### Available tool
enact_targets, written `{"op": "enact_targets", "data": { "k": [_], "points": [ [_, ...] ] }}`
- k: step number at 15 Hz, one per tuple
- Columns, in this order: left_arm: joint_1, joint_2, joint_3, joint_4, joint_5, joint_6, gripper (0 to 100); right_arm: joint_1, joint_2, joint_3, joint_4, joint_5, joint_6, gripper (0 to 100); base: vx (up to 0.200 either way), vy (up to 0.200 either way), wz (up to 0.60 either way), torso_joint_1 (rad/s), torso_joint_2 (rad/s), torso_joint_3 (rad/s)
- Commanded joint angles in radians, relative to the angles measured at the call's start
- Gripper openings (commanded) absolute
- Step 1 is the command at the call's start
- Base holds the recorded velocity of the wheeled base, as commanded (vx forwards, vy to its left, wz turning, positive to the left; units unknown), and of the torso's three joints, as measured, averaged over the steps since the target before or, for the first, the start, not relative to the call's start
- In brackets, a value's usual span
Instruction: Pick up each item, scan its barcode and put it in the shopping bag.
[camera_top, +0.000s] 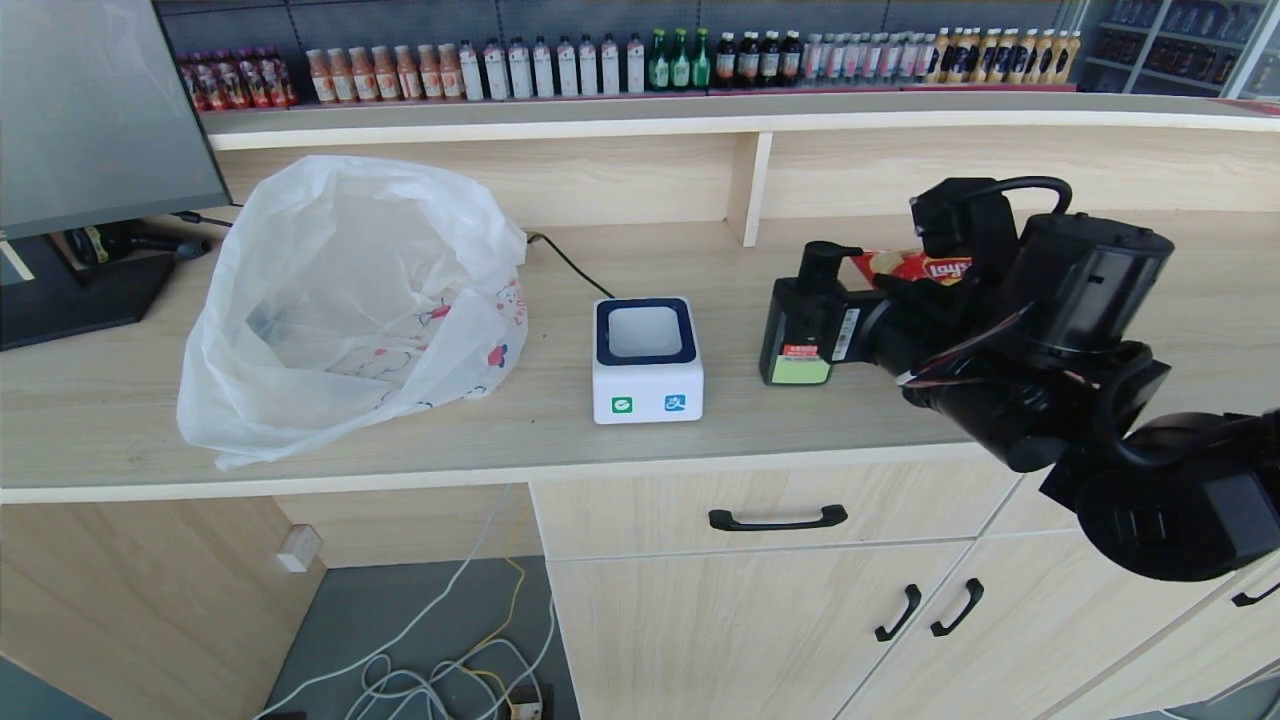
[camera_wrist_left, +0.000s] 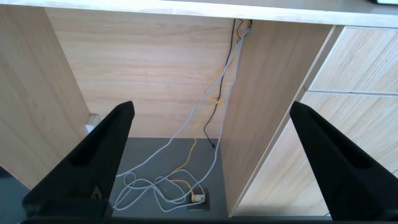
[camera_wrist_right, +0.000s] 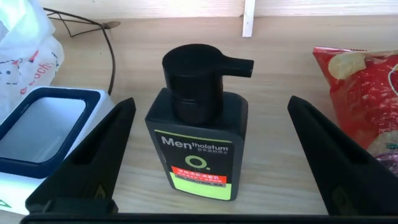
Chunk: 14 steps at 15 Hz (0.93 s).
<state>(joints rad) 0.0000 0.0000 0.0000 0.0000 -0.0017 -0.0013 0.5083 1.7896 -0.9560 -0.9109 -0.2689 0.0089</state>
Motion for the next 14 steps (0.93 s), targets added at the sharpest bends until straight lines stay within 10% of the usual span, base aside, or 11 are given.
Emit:
{"op": "enact_targets", "data": {
  "k": [1, 14],
  "points": [
    [0.000, 0.000, 0.000, 0.000, 0.000, 0.000, 100, -0.011, 0.021, -0.010, 0.000, 0.000, 0.000, 100, 0.000, 0.000, 0.00, 0.000, 0.00, 0.000],
    [0.000, 0.000, 0.000, 0.000, 0.000, 0.000, 100, -0.025, 0.085, -0.052, -0.002, -0.019, -0.015, 100, 0.000, 0.000, 0.00, 0.000, 0.00, 0.000]
  ]
}}
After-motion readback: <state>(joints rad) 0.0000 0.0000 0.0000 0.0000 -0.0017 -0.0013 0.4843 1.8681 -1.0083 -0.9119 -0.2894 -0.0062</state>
